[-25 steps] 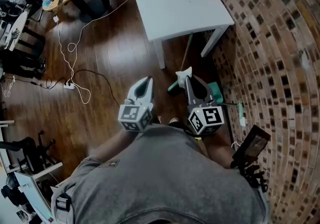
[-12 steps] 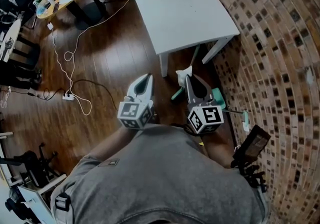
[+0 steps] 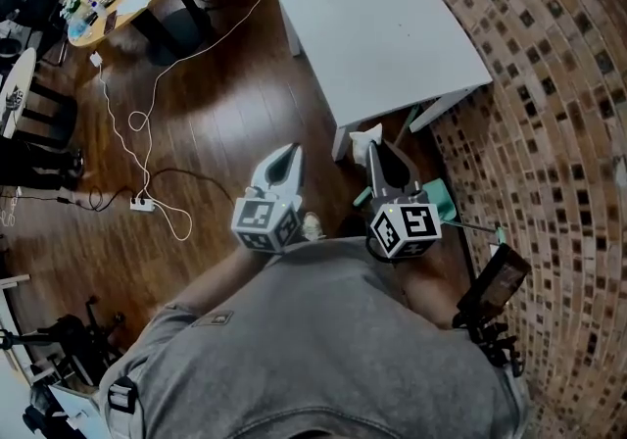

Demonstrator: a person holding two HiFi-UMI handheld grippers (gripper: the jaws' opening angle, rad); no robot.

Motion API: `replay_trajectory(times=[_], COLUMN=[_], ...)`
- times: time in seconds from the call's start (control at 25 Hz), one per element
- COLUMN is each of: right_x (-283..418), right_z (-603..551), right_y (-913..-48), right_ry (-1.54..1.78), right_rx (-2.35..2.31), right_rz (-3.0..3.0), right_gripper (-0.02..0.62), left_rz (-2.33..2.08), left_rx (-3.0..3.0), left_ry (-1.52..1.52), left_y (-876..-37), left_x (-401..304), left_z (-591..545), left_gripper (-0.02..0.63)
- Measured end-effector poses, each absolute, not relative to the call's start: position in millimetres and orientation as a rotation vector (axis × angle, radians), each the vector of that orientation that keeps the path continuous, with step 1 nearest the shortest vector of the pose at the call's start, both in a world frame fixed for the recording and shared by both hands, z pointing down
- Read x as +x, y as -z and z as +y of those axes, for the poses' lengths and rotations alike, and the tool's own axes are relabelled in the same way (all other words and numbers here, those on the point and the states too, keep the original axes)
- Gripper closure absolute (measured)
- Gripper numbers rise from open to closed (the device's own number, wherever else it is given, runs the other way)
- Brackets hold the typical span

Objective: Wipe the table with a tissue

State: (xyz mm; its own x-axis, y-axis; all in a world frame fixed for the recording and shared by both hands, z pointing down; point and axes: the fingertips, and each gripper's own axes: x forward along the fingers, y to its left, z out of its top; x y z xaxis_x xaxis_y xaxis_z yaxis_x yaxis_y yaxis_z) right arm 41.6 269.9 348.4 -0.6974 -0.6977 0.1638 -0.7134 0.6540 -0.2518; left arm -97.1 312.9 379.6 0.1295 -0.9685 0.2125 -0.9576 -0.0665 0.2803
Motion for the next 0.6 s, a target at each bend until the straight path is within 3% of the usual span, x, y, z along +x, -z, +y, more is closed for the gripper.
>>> replay_trajectory(times=[0.6], right_x=[36.1], right_z=[168.2], right_y=[-362.1], right_ry=[-0.504], right_rx=[1.289], right_rz=[-2.748], right_gripper=[0.549], left_rz=[-1.782], left_rx=[2.102], left_ry=[-0.015], left_y=[-390.9], left_x=[-106.9], left_z=[200.2], left_gripper=[0.604])
